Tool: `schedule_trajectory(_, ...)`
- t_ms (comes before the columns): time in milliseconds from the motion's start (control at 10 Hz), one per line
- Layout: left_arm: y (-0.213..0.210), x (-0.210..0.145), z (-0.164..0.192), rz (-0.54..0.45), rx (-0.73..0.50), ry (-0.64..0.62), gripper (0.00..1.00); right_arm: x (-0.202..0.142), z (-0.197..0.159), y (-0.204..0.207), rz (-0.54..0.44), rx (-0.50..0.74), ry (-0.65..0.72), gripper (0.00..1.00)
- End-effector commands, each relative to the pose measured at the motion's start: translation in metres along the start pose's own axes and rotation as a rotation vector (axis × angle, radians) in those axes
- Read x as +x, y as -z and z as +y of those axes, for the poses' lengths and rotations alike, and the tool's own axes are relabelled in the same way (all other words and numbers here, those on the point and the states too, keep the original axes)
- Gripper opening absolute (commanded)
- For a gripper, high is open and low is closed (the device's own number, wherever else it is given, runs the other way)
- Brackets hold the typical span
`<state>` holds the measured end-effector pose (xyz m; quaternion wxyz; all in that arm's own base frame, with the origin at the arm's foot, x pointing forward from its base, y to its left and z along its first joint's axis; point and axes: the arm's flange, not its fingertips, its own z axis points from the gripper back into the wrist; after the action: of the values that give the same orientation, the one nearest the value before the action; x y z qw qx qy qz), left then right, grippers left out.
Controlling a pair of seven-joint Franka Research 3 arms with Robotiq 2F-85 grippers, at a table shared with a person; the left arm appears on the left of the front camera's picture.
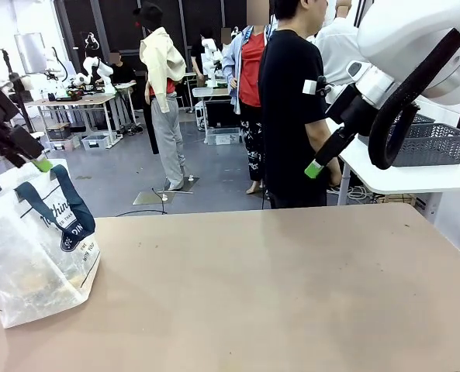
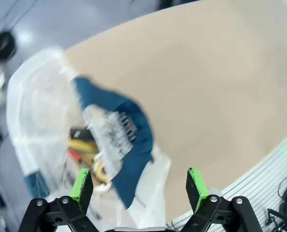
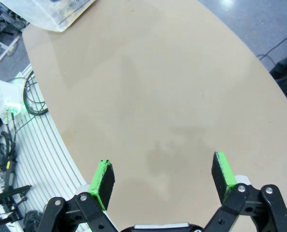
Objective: Transfer purchased items from the store into the shopping bag.
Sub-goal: Move the Reusable shopping bag to the right side of the table.
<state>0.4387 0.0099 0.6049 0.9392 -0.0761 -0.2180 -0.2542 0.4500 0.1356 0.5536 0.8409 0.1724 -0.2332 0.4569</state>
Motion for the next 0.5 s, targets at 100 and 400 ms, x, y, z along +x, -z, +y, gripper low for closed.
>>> schedule_trajectory(100,-0.003,-0.002,0.012,-0.183,-0.23,0.283,1.0,0.001,0.0,0.001,0.001,0.004,0.017,1.0)
schedule_trajectory(400,0.004,0.014,-0.002,-0.316,-0.313,0.531,1.0,0.001,0.0,0.001,0.001,0.004,0.017,1.0)
